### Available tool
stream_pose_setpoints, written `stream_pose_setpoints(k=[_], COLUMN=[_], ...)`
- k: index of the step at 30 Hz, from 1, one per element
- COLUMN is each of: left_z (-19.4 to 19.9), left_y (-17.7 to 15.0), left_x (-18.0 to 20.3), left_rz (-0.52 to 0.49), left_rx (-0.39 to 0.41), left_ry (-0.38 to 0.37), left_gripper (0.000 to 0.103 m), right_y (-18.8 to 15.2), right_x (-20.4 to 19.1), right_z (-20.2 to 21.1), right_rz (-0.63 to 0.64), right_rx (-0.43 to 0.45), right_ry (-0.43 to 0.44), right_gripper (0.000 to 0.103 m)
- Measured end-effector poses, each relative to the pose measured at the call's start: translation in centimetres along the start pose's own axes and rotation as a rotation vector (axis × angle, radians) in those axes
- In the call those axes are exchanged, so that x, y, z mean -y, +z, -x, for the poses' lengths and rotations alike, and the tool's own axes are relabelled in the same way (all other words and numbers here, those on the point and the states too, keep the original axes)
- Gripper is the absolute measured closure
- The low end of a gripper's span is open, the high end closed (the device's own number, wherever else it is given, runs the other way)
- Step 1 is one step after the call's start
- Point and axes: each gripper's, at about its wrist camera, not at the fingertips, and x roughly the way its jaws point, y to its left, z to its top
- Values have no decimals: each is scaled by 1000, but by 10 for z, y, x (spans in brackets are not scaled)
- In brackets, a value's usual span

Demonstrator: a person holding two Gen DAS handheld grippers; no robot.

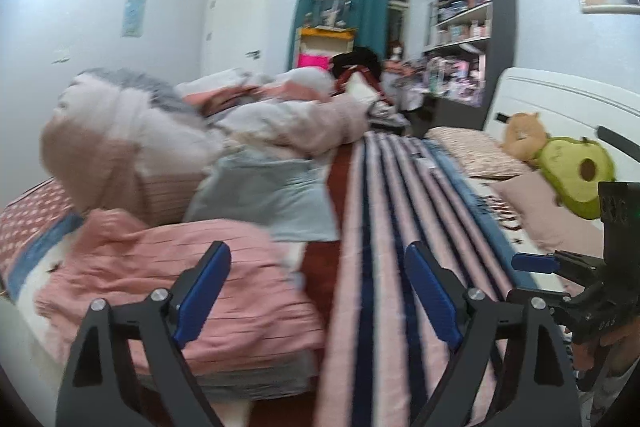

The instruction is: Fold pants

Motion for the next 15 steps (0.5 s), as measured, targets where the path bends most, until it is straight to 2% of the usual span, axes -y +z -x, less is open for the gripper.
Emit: stream_pose_setpoints(k=[7,8,11,15], left_z=[3,4,6,10], left_y=[-6,-8,-14,-24], left_x=[79,88,111,135], left_rz=[-62,-66,-78,-100], left_rx=[117,130,153,173], left_ry=[-72,-80,-97,-103], left_gripper=[10,9,9,8], right_y=[-37,-42,-61,-81], right_x=[35,37,42,44], right_z=[78,86,110,125], right_rz=[-39,-40,-31,-33], right_rx=[140,156,215,254], right_ry=[-205,-230,-333,-409], right_gripper=[5,1,1,1])
